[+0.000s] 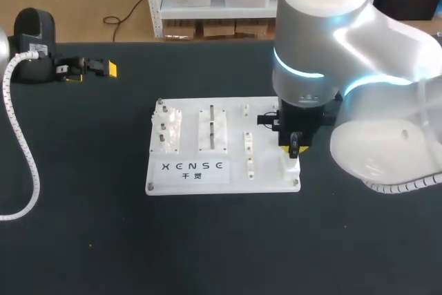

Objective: Insert the USB connector, Ethernet cable, and multi-pin plug into their matching sockets one by one.

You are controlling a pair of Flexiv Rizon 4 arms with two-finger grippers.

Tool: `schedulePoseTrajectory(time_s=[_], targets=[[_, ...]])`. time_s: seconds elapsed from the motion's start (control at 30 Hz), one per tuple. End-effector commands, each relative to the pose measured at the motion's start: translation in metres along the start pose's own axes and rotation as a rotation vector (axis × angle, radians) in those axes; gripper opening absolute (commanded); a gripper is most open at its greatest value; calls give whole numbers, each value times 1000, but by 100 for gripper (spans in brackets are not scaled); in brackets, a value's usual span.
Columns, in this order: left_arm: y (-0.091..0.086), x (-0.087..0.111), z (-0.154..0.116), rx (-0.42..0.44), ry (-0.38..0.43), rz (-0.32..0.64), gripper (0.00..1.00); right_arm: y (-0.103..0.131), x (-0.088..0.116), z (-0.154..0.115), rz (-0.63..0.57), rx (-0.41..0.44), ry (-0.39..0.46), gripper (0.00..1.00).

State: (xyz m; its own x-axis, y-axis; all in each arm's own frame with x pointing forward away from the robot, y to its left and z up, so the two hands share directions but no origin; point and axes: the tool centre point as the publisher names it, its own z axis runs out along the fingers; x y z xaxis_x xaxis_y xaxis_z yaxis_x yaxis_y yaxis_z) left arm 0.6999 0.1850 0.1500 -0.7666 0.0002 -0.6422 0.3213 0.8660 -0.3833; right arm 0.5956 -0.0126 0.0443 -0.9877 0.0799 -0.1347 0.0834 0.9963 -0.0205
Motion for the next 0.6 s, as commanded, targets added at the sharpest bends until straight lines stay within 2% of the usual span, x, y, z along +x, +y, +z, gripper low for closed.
schedulePoseTrajectory(time_s=[0.03, 0.2, 0.57, 0.6], targets=[[0, 0, 0, 0, 0, 0, 100, 1, -3, 26, 4, 16, 44, 0], [0, 0, 0, 0, 0, 0, 100, -1, -7, 32, 10, 28, 71, 0], [0, 0, 0, 0, 0, 0, 100, -1, -5, 34, 3, 28, 72, 0], [0, 0, 0, 0, 0, 0, 100, -1, -5, 34, 3, 28, 71, 6]])
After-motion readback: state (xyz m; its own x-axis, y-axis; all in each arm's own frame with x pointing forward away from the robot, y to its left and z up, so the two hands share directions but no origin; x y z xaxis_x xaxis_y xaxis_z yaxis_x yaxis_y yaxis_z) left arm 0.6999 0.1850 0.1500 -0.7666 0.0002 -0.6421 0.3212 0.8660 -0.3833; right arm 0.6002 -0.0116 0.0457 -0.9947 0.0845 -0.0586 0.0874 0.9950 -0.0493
